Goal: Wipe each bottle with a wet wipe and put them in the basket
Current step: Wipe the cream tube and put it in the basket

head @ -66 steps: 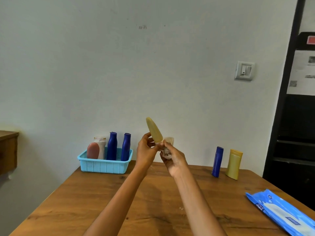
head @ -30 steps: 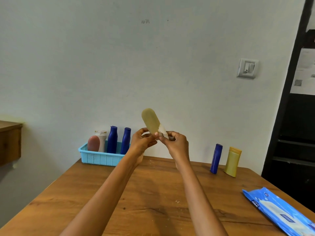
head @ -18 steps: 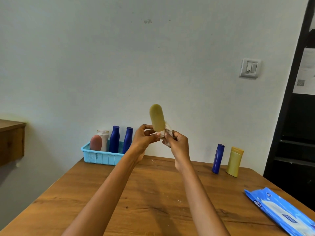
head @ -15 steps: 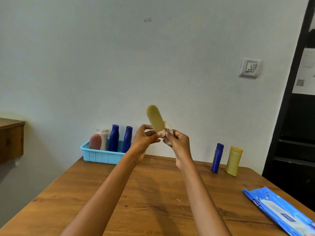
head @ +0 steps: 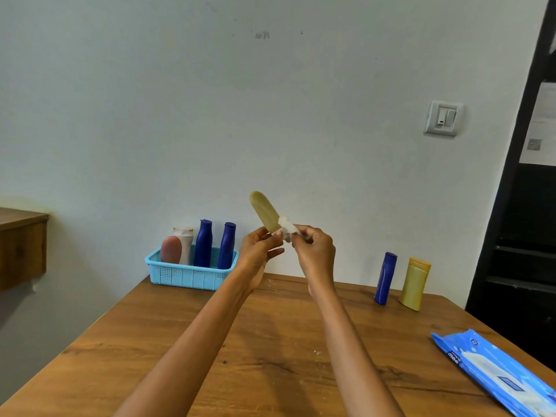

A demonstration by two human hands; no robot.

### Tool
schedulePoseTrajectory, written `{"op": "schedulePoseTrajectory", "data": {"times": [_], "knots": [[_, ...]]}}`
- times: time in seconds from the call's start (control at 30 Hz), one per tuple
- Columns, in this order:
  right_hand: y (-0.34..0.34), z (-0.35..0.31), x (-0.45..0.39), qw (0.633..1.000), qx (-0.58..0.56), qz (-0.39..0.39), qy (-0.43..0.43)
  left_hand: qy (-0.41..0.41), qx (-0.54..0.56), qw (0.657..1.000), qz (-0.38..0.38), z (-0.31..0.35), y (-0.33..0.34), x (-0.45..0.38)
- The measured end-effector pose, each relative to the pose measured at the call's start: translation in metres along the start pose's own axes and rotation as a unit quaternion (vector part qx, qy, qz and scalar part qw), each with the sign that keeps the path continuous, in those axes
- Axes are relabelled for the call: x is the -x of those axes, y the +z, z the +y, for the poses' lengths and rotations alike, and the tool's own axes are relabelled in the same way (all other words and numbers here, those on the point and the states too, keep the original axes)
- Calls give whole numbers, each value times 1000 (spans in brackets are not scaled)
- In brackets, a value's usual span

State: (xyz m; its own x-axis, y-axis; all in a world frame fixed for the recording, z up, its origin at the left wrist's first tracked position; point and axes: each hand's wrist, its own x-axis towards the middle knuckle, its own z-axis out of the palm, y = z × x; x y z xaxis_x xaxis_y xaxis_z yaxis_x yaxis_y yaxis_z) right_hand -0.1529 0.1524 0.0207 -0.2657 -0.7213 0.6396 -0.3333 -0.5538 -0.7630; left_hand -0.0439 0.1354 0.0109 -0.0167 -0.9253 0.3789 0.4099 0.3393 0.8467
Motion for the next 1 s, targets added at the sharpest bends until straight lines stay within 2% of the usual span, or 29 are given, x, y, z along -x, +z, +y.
{"op": "schedulePoseTrajectory", "data": {"times": [0.13,0.2,0.37,0.47,0.57,0.63,0.73,0.8,1.0], "knots": [[-15,-7,-4,964,-223,80,124,-43,116,992,-21,1,5,3],[-21,-7,-7,947,-263,101,154,-46,149,987,-27,3,3,3],[-20,-7,-3,936,-302,83,162,-53,103,992,-54,7,7,9],[-13,-10,-3,955,-258,71,126,-62,106,991,-51,6,10,10],[-9,-13,-1,987,-149,15,52,-67,141,986,-53,5,12,10],[-5,-9,4,998,-24,-14,-60,-60,163,983,-51,5,12,10],[3,5,12,966,140,16,-216,-54,162,984,-45,6,11,8],[4,11,13,959,146,44,-240,-64,139,987,-56,9,10,8],[-9,11,1,968,107,76,-216,-122,47,986,-104,8,17,11]]}}
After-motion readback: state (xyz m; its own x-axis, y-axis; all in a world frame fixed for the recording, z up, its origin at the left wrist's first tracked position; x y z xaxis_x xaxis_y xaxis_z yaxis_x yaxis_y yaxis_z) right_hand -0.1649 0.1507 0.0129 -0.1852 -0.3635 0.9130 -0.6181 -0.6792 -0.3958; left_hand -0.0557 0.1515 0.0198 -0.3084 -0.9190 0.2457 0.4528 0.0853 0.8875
